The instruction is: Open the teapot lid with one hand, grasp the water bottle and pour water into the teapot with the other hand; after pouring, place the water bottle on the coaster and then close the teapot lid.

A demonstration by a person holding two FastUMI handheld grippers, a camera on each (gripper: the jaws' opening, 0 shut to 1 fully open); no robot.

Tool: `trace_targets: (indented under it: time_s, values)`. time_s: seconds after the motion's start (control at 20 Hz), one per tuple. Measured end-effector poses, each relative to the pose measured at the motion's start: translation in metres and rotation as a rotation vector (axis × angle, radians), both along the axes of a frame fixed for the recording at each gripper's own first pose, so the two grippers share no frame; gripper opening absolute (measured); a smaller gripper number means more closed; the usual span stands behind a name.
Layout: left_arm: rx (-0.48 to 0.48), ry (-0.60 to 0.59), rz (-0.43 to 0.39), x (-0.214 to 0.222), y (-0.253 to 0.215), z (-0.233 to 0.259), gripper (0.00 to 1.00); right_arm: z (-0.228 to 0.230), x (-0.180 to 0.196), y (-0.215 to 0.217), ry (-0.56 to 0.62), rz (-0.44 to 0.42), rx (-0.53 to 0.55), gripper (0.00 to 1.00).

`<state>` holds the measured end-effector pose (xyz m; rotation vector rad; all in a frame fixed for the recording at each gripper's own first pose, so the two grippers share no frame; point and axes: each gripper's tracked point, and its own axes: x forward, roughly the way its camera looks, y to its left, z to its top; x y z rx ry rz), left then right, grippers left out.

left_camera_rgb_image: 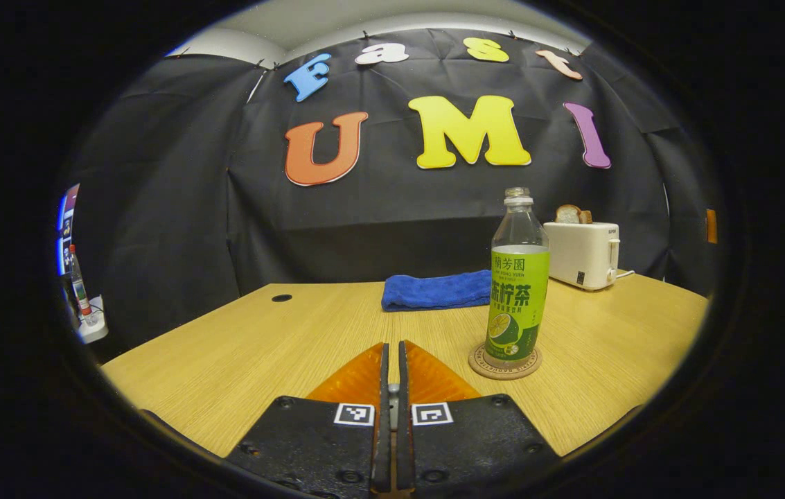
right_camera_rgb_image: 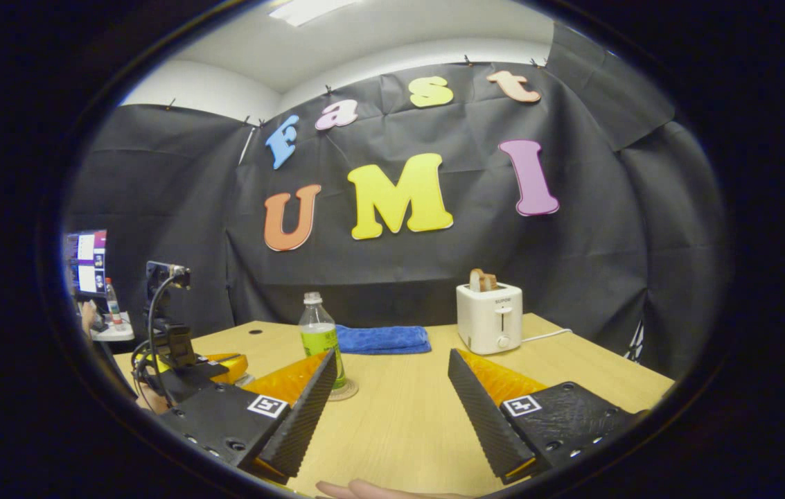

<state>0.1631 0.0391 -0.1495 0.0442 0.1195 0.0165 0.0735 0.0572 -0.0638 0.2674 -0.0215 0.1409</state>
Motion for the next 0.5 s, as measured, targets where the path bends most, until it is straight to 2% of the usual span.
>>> trace_targets:
  time_s: [0.25,0.35,0.4,0.5]
  values:
    - [-0.038,0.031,-0.042,-0.011,-0.013,-0.004,0.06,-0.003,0.0,0.001,0.015,0.004,0.0,0.96]
    - [-0.047,0.032,-0.088,-0.013,-0.024,-0.004,0.12,0.0,-0.001,0.0,0.005,-0.003,-0.013,0.96]
    - [-0.036,0.036,-0.101,-0.015,-0.027,-0.004,0.39,0.002,-0.002,0.001,-0.002,-0.004,-0.018,0.96]
    - [0.012,0.039,-0.112,-0.017,-0.031,-0.003,0.6,0.002,-0.005,0.004,-0.006,0.001,-0.027,0.96]
